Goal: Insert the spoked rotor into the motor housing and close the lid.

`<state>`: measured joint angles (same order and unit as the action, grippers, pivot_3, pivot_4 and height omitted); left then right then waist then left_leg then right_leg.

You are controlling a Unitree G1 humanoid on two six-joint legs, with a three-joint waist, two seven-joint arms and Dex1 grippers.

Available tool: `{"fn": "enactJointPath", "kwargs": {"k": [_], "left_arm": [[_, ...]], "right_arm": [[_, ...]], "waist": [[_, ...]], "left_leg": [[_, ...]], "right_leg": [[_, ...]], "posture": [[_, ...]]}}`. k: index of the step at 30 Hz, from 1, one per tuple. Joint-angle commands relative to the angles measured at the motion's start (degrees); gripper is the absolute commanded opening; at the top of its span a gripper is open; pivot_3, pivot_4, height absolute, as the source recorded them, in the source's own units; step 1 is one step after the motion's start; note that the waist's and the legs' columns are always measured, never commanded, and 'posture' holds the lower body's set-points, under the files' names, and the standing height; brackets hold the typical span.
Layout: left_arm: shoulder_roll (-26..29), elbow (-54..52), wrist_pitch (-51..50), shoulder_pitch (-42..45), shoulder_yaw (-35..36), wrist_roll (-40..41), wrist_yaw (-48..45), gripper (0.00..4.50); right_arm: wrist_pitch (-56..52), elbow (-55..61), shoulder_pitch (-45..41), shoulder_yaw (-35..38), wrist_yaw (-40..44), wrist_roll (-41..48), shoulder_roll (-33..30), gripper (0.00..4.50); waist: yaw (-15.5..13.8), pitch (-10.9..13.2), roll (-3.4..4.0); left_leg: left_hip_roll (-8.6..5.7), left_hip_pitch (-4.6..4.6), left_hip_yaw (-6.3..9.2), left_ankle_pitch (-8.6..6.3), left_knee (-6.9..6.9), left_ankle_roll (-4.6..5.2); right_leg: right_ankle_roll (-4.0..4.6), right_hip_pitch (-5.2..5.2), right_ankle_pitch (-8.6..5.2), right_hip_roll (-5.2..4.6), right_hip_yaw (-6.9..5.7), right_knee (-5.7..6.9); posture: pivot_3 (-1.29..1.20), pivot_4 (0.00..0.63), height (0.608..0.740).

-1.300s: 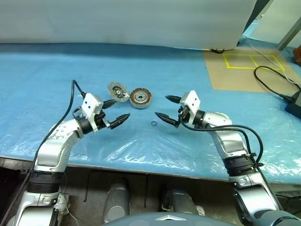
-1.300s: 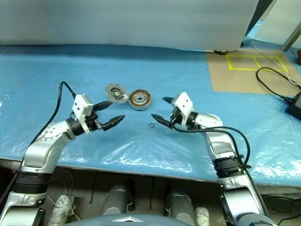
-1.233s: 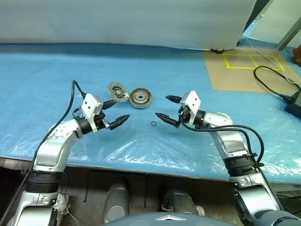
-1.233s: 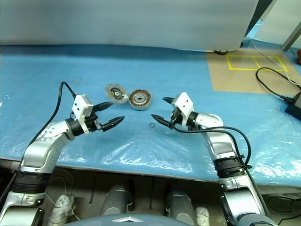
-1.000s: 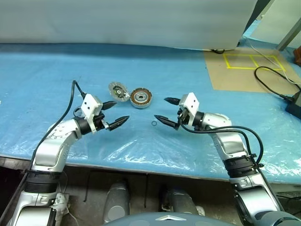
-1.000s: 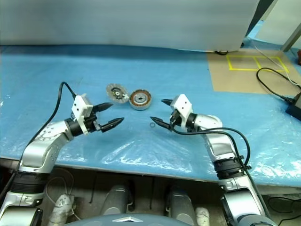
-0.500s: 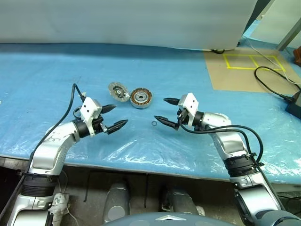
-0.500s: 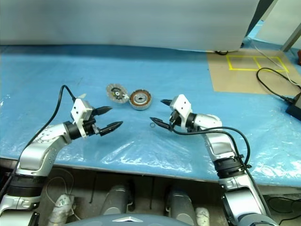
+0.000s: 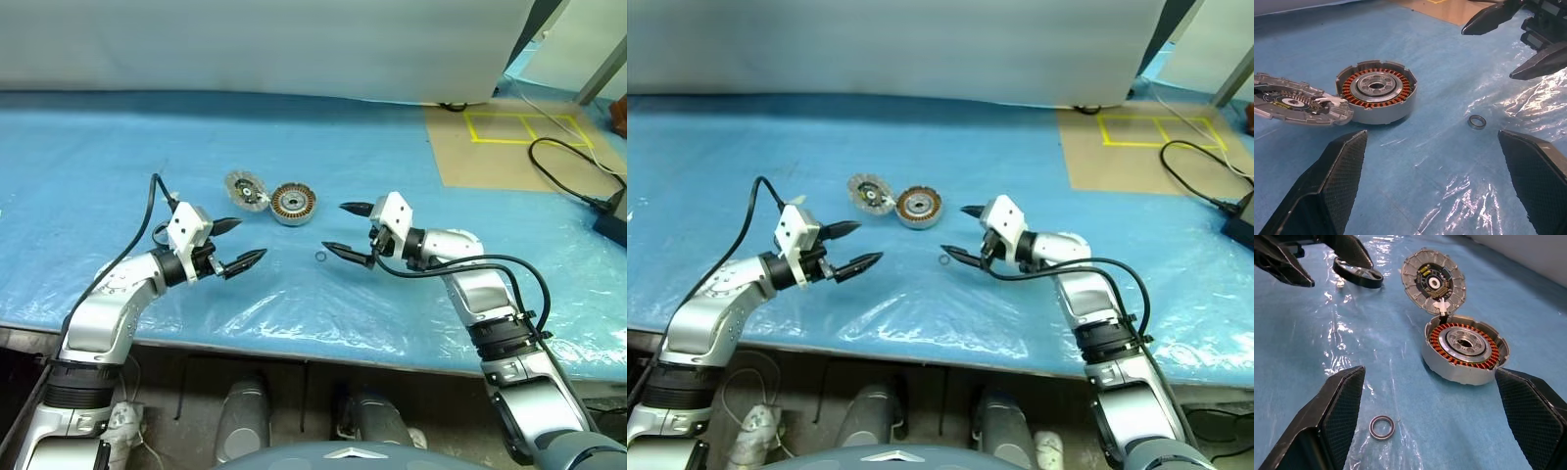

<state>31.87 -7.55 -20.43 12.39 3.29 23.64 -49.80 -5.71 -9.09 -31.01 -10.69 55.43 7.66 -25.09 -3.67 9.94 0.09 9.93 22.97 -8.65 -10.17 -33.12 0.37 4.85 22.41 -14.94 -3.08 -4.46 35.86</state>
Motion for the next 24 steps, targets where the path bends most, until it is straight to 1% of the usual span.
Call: {"fn": "enactJointPath", "kwargs": {"k": [1, 6, 10, 14, 16, 19, 21, 24], "left_arm": [[-0.09, -1.76, 0.96, 0.71, 0.07, 0.05, 0.26, 4.50], [-1.00, -1.59, 1.48, 1.05, -0.36, -0.36, 1.11, 4.50], [-1.66, -2.59, 1.74, 0.39, -0.58, -0.50, 2.14, 4.50], [-2.21, -3.12, 2.15, -0.54, -0.27, -0.61, 3.22, 4.50], [-2.54, -3.52, 2.24, -1.12, -0.21, -0.60, 3.70, 4.50], [-3.11, -4.26, 2.48, -2.08, -0.47, -0.80, 4.58, 4.50], [-3.54, -4.97, 2.46, -2.70, -0.65, -0.81, 5.20, 4.50], [-4.01, -5.81, 2.27, -3.39, -0.51, -0.75, 6.08, 4.50]], "right_arm": [[5.72, -5.41, -7.54, -1.56, 4.35, -1.80, -0.88, 4.48], [16.97, -24.54, -21.88, -4.24, 9.20, -6.09, 0.67, 4.48], [28.26, -40.54, -32.63, -7.37, 11.19, -12.00, 2.10, 4.48], [37.14, -51.41, -39.99, -11.19, 12.53, -18.27, 2.87, 4.48], [40.78, -55.49, -42.48, -13.32, 12.46, -21.74, 3.21, 4.48], [45.12, -59.85, -44.73, -16.73, 9.75, -27.50, 4.12, 4.48], [48.51, -61.57, -45.78, -20.29, 5.63, -32.93, 4.34, 4.48], [50.54, -63.36, -47.42, -22.84, 1.06, -37.36, 6.00, 4.48]], "waist": [[0.12, 0.00, 0.00], [0.14, 0.00, 0.00], [0.25, 0.00, 0.00], [0.54, 0.00, 0.00], [0.79, 0.00, 0.01], [1.16, 0.01, 0.02], [1.21, 0.02, 0.04], [1.22, 0.07, 0.12]], "left_leg": [[0.00, 0.00, 0.00, 0.00, -0.03, 0.00], [0.01, 0.04, 0.00, 0.01, -0.11, 0.01], [0.00, 0.15, 0.01, -0.04, -0.16, 0.10], [0.04, 0.58, 0.02, -0.15, -0.48, 0.28], [0.19, 0.68, 0.03, -0.15, -0.68, 0.29], [0.33, 0.75, 0.01, -0.21, -0.98, 0.38], [0.35, 0.76, -0.01, -0.23, -1.07, 0.40], [0.36, 0.76, -0.02, -0.23, -1.15, 0.40]], "right_leg": [[0.00, 0.00, 0.00, 0.00, 0.00, 0.03], [0.02, 0.01, 0.00, 0.00, 0.00, 0.09], [0.03, 0.14, -0.01, -0.01, -0.02, 0.24], [0.27, 0.70, -0.16, -0.04, -0.06, 0.83], [0.33, 0.78, -0.19, 0.00, -0.14, 0.94], [0.35, 0.78, -0.20, 0.04, -0.17, 1.05], [0.35, 0.77, -0.20, 0.04, -0.17, 1.05], [0.36, 0.77, -0.20, 0.04, -0.15, 1.08]], "posture": [[0.00, 0.150, 0.740], [0.00, 0.150, 0.740], [0.00, 0.150, 0.740], [0.00, 0.150, 0.740], [0.00, 0.150, 0.740], [0.00, 0.150, 0.740], [0.00, 0.150, 0.740], [0.00, 0.150, 0.740]]}}
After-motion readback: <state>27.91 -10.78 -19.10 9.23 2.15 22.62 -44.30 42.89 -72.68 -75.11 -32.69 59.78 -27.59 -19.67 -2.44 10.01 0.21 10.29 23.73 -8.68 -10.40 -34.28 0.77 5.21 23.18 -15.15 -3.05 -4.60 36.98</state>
